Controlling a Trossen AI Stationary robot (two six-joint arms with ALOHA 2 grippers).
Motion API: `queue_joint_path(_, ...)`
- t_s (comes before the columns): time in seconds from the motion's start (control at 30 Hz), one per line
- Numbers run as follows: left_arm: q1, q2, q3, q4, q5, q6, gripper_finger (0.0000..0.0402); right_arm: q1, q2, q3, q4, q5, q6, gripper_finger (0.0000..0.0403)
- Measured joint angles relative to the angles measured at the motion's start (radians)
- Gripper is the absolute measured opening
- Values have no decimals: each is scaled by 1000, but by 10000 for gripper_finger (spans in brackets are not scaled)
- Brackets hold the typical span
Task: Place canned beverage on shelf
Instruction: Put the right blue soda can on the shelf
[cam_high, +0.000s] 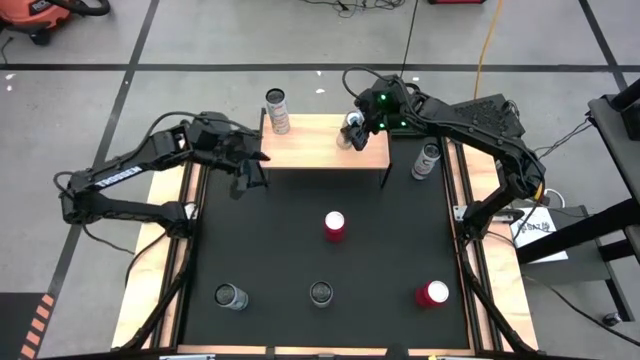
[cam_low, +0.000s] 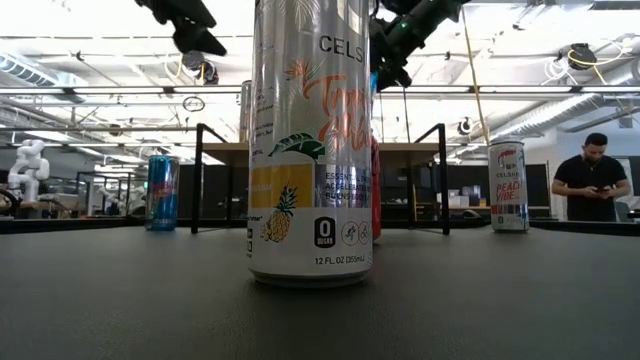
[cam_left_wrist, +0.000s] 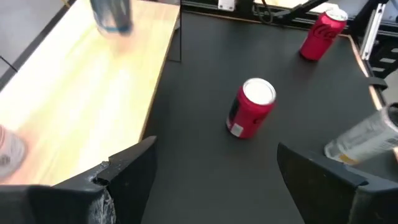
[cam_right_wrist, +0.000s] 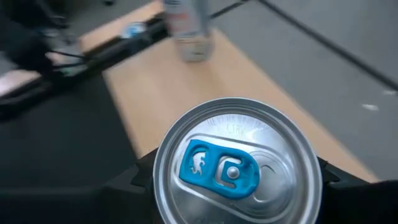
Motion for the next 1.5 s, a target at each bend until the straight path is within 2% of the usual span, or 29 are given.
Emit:
queue_joint_path(0.17, 0, 72, 0, 131, -8, 45, 331, 20, -10, 0, 5, -45, 2, 201)
queue_joint_path(0.37, 10, 151, 0, 269, -89, 56, 331, 49, -29, -1, 28, -45, -11, 201)
queue_joint_path(0.7, 10, 268, 0, 501, -85, 50, 331, 84, -38, -1, 73, -98, -7, 201)
queue_joint_path(1.0, 10, 343, 0, 601, -68, 48, 331, 92, -38, -1, 130, -147, 1, 201)
queue_joint_path(1.17, 10, 353, 0, 675, -65, 25, 331, 92, -38, -1, 130, -148, 1, 201)
queue_joint_path(1.5, 9, 354, 0, 715, -18, 21, 331, 95, -38, -1, 152, -149, -5, 201)
